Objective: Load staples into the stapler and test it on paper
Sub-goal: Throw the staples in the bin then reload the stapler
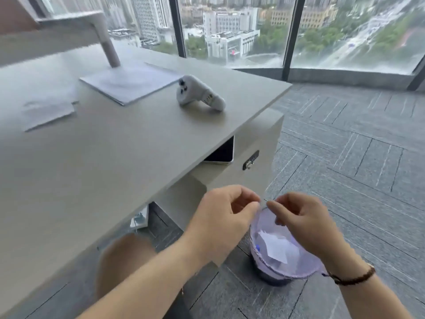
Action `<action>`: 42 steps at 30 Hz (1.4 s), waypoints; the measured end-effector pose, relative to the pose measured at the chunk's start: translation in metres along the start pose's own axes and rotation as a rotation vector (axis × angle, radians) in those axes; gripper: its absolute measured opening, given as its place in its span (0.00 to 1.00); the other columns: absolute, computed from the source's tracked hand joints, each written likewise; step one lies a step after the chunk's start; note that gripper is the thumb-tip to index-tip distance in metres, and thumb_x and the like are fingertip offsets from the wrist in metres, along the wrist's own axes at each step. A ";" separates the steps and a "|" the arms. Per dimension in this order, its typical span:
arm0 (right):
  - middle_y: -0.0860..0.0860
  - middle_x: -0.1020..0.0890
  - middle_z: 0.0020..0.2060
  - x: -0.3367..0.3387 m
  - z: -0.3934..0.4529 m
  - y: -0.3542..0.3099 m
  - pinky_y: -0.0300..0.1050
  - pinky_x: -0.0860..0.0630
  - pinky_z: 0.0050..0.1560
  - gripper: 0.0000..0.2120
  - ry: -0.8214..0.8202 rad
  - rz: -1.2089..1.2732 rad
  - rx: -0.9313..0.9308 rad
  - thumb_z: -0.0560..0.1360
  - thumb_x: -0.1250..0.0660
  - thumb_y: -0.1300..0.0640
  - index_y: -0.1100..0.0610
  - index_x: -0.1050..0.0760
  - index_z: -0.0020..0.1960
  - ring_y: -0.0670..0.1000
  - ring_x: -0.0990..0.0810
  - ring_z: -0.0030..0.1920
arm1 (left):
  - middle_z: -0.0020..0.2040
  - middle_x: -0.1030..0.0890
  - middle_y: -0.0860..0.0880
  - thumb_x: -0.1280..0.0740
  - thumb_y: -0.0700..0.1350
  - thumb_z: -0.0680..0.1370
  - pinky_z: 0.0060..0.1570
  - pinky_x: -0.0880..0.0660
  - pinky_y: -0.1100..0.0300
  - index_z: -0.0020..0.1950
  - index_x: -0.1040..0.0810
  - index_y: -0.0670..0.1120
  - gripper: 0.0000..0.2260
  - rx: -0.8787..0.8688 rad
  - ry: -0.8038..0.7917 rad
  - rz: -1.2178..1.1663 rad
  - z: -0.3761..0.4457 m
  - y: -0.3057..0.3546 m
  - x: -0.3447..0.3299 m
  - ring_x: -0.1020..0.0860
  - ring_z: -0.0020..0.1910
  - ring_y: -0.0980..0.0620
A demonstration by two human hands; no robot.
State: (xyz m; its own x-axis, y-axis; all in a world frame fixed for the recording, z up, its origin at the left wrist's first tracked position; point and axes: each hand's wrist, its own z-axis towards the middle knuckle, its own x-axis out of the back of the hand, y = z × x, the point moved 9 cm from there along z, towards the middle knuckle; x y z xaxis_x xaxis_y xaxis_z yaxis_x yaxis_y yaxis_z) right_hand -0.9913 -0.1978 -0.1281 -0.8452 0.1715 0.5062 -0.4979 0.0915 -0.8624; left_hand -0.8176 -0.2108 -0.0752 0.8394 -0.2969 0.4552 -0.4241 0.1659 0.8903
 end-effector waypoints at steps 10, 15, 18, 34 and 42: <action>0.52 0.16 0.29 -0.051 -0.076 -0.270 0.39 0.27 0.30 0.14 -0.184 0.160 0.499 0.63 0.32 0.38 0.49 0.18 0.38 0.45 0.24 0.26 | 0.38 0.13 0.50 0.29 0.43 0.75 0.47 0.18 0.46 0.44 0.16 0.50 0.03 -0.278 0.372 -0.130 -0.151 0.097 0.197 0.15 0.39 0.48; 0.53 0.16 0.32 -0.138 -0.113 -0.354 0.53 0.20 0.39 0.10 -0.392 0.156 0.668 0.68 0.30 0.42 0.49 0.19 0.40 0.53 0.18 0.31 | 0.39 0.14 0.44 0.29 0.38 0.76 0.44 0.17 0.53 0.45 0.16 0.43 0.03 -0.229 0.608 -0.114 -0.226 0.073 0.301 0.15 0.38 0.46; 0.53 0.16 0.32 -0.193 -0.138 -0.385 0.53 0.20 0.39 0.04 -0.513 0.126 0.718 0.71 0.27 0.49 0.49 0.19 0.41 0.56 0.18 0.33 | 0.37 0.14 0.47 0.30 0.37 0.76 0.36 0.20 0.62 0.43 0.16 0.46 0.06 -0.167 0.740 -0.076 -0.271 0.049 0.348 0.16 0.36 0.50; 0.41 0.22 0.54 -0.379 -0.165 -0.415 0.39 0.28 0.44 0.22 -0.651 -0.271 0.791 0.70 0.28 0.44 0.44 0.28 0.62 0.44 0.21 0.39 | 0.39 0.18 0.59 0.27 0.56 0.71 0.38 0.23 0.63 0.52 0.21 0.60 0.11 0.333 0.686 0.499 -0.354 -0.078 0.431 0.22 0.34 0.61; 0.49 0.14 0.47 -0.401 -0.180 -0.411 0.57 0.16 0.47 0.19 -0.870 0.056 0.503 0.71 0.25 0.55 0.43 0.24 0.59 0.56 0.13 0.38 | 0.40 0.15 0.54 0.28 0.57 0.73 0.41 0.20 0.58 0.54 0.20 0.58 0.11 0.407 0.709 0.308 -0.366 -0.090 0.432 0.19 0.35 0.58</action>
State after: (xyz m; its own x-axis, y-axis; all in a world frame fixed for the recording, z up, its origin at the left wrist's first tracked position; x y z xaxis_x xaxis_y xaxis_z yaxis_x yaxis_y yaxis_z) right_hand -0.4132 -0.1280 0.0221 -0.6179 -0.6319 0.4678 -0.3074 -0.3535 -0.8835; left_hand -0.2921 -0.0098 0.0364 0.6240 0.3831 0.6811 -0.6415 -0.2466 0.7265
